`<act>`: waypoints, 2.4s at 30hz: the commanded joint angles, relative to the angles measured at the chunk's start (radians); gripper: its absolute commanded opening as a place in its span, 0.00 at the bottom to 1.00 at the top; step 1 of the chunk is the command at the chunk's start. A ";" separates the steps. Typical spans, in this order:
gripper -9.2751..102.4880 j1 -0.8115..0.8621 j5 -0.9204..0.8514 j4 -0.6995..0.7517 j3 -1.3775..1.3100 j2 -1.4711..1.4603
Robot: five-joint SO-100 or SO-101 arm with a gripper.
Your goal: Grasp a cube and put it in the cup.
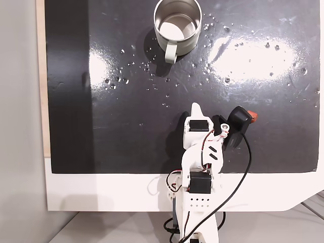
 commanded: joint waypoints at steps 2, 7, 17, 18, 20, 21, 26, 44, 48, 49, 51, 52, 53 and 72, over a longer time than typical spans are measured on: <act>0.08 0.044 -0.026 0.032 -0.066 0.008; 0.08 0.014 -0.046 0.160 -0.229 0.008; 0.08 0.029 -0.106 0.281 -0.515 -0.060; 0.08 0.032 -0.106 0.291 -0.554 -0.086; 0.08 0.051 -0.107 0.308 -0.623 -0.138; 0.08 0.064 -0.109 0.311 -0.650 -0.158; 0.08 0.114 -0.118 0.357 -0.810 -0.270; 0.08 0.321 -0.152 0.647 -1.384 -0.723; 0.08 0.359 -0.175 0.693 -1.459 -0.811; 0.08 0.370 -0.183 0.701 -1.471 -0.830; 0.08 0.390 -0.201 0.715 -1.489 -0.861; 0.08 0.402 -0.212 0.721 -1.499 -0.876; 0.08 0.416 -0.221 0.727 -1.506 -0.893; 0.08 0.531 -0.380 0.962 -1.784 -1.413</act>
